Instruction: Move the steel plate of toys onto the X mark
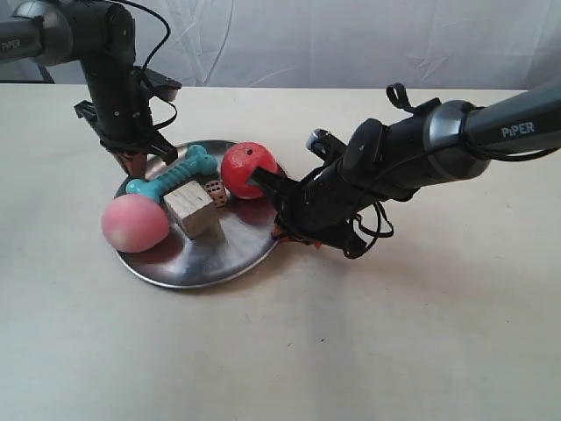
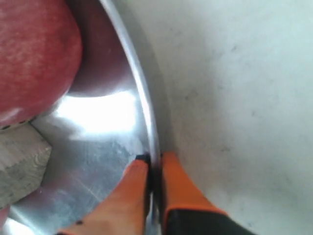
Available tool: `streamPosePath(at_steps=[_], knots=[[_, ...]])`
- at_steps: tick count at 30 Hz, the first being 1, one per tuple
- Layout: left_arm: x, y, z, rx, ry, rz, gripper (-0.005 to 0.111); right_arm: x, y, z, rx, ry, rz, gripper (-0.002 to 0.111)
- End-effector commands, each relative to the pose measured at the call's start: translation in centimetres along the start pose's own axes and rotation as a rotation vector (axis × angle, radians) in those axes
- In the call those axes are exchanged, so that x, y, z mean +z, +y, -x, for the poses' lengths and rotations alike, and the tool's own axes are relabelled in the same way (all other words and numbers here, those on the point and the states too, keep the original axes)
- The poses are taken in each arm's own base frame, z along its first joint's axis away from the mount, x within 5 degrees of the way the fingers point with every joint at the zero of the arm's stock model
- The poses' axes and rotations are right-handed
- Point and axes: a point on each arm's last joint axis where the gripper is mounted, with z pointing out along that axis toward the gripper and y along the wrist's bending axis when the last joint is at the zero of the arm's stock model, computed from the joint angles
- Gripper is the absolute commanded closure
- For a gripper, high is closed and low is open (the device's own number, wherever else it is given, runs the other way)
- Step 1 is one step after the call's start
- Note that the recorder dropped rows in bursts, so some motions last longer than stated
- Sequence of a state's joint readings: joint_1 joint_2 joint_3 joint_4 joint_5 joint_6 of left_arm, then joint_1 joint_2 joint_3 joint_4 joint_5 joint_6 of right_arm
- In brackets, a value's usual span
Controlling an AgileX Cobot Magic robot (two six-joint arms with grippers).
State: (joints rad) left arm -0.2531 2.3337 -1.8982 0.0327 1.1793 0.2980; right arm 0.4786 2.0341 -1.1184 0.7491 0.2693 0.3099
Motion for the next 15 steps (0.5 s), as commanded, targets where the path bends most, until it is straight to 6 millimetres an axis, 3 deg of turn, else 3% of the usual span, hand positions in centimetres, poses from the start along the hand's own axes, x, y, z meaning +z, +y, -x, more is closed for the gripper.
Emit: streamPosePath(at_steps=[1,7,12,15], knots=[[-0.66,-1.79,0.97,-0.026,-0.033,-0.131,0.107,0.95,0.50,1.78,-0.007,0.000,0.002,0.109],[-0.60,-1.79,0.97,-0.059,-0.029,-0.132,0.107,0.99,-0.09,1.68,-0.094,0.030,-0.044,0.108],[-0.60,-1.83,0.98,-0.091,-0.028,-0.136,0.089,0.97,-0.22,1.52,-0.109,0.049,-0.057,0.061],[-0.60,-1.81,0.98,-0.100,-0.027,-0.135,0.072,0.93,-0.39,1.14,-0.108,0.093,-0.074,0.057]])
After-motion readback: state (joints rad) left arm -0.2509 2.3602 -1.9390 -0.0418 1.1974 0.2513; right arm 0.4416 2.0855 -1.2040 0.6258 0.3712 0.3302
